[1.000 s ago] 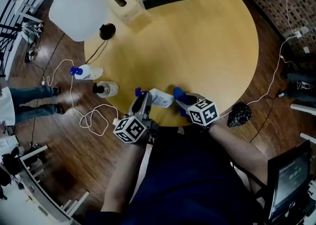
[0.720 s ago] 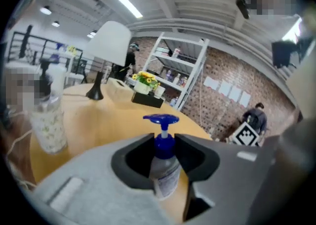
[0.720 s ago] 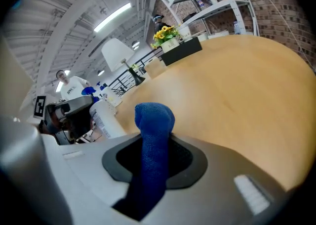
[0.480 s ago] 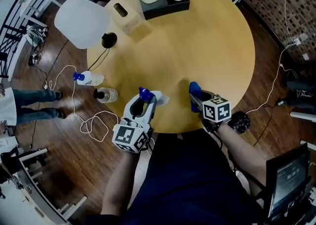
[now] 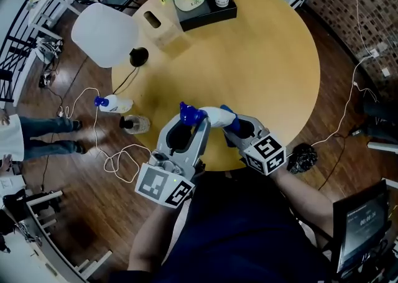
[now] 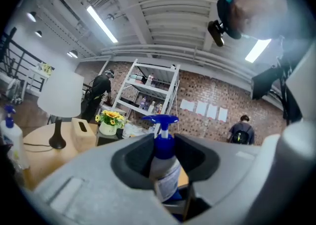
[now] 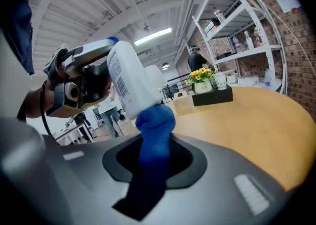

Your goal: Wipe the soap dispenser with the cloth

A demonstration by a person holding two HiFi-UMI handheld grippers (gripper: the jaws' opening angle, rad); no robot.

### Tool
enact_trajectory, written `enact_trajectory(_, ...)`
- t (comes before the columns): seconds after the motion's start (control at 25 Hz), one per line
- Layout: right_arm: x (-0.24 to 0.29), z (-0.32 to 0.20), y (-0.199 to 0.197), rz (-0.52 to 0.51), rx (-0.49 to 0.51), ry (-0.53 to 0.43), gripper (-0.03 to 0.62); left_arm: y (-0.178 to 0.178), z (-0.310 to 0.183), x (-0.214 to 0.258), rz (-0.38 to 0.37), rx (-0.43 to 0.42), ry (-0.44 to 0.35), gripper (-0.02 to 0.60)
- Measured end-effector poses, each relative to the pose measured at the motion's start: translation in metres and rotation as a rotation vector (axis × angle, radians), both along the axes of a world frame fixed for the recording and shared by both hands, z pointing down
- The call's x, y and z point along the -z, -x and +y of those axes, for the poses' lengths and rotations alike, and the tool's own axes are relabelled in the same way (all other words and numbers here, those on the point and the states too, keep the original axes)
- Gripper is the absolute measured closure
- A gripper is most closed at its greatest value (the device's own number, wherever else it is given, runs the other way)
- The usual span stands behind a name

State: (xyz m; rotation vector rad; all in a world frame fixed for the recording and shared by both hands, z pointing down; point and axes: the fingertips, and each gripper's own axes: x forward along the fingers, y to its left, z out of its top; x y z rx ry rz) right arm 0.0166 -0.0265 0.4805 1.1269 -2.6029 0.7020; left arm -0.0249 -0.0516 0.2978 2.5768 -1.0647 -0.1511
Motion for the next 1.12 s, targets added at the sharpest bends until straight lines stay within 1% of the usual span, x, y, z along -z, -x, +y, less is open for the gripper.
enact_trajectory(0.12,0.004,-0.001,0.022,-0.021,0.030,0.005,0.491,0.000,-0.001,0.006,0.041,0.010,0.010,0.454)
enact_trajectory(0.24,0.003,0.006,0.043,-0.029,0.072,0.013,0.491,0.004,-0.004,0.009,0.066,0.015,0.022,0.455)
enact_trajectory(0.4,0.005,0.021,0.059,-0.032,0.125,0.006,0.491,0.016,-0.009,0.005,0.100,0.043,0.056,0.454)
enact_trajectory(0.52,0.010,0.030,0.047,-0.026,0.110,-0.007,0.491,0.028,-0.011,0.001,0.094,0.064,0.066,0.454)
enact_trajectory(0.64,0.008,0.029,0.016,-0.024,0.033,-0.005,0.491,0.042,-0.013,-0.003,0.089,0.076,0.073,0.454)
enact_trajectory(0.72,0.010,0.021,-0.003,-0.024,-0.021,-0.007,0.491,0.046,-0.011,-0.003,0.088,0.068,0.078,0.454)
enact_trajectory(0.8,0.012,0.011,-0.012,-0.025,-0.046,-0.011,0.491,0.045,-0.006,-0.002,0.088,0.051,0.080,0.454)
enact_trajectory(0.92,0.011,0.004,-0.004,-0.026,-0.015,-0.018,0.491,0.036,0.001,-0.003,0.105,0.025,0.090,0.454)
enact_trajectory(1.12,0.003,0.013,0.034,-0.068,0.055,0.018,0.491,0.030,0.005,-0.005,0.129,0.019,0.106,0.454)
